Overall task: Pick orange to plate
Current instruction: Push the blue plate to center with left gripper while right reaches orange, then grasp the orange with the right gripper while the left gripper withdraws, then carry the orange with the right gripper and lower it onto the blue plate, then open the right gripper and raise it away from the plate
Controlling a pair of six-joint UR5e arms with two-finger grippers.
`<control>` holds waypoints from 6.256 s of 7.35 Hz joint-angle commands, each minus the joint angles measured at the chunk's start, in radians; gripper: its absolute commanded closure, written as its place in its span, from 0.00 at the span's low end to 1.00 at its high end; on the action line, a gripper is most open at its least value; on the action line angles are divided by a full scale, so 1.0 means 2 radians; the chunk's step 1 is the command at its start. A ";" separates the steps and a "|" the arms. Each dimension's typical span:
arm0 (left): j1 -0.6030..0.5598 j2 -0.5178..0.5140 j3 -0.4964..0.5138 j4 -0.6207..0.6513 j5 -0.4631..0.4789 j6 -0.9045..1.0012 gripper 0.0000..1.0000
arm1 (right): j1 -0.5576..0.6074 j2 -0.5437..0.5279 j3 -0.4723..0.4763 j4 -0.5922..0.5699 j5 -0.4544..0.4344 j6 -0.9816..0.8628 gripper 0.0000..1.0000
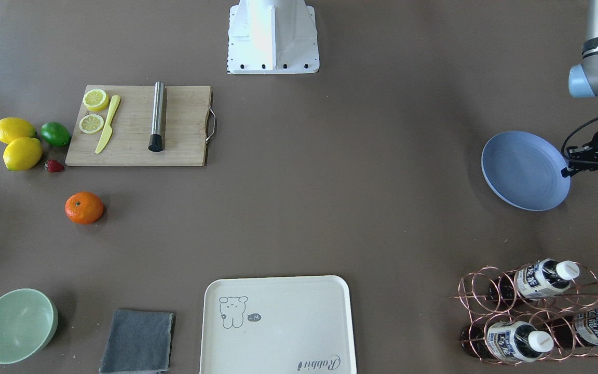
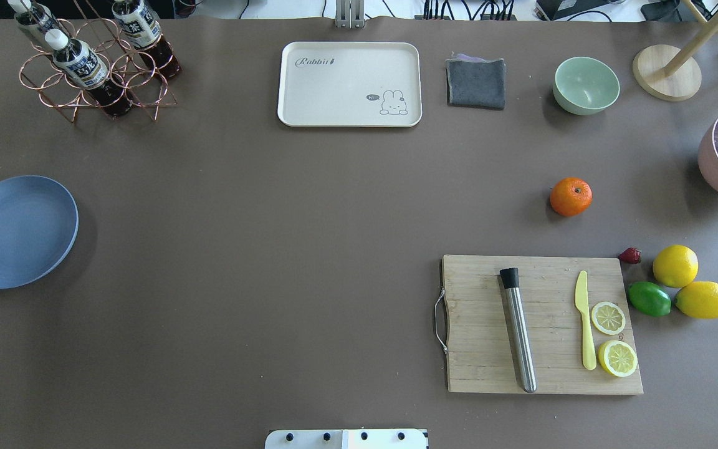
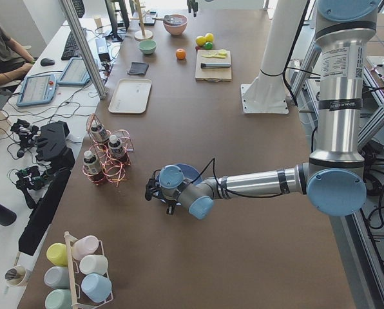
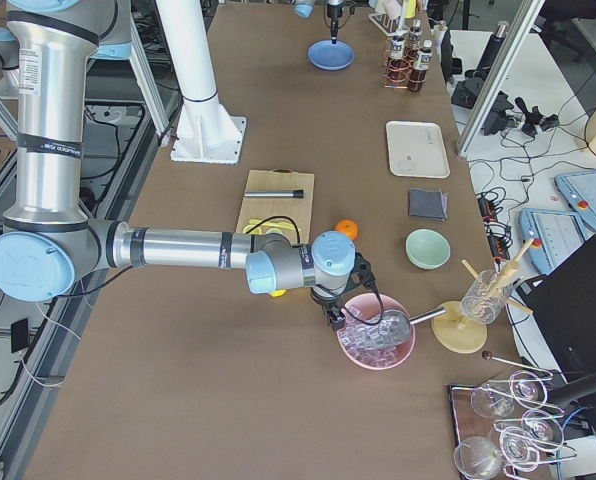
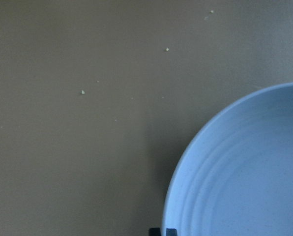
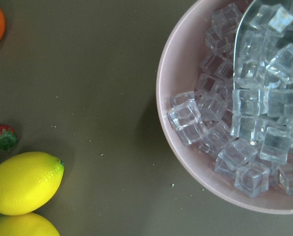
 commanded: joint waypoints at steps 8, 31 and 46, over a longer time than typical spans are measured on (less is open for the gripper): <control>0.278 -0.178 -0.168 0.111 0.155 -0.461 1.00 | -0.201 0.127 0.036 0.004 -0.085 0.333 0.00; 0.121 -0.153 -0.126 0.135 0.054 -0.271 0.03 | -0.458 0.381 0.020 -0.026 -0.250 0.703 1.00; 0.093 -0.141 -0.125 0.134 0.042 -0.237 0.03 | -0.443 0.393 0.003 -0.031 -0.246 0.713 0.00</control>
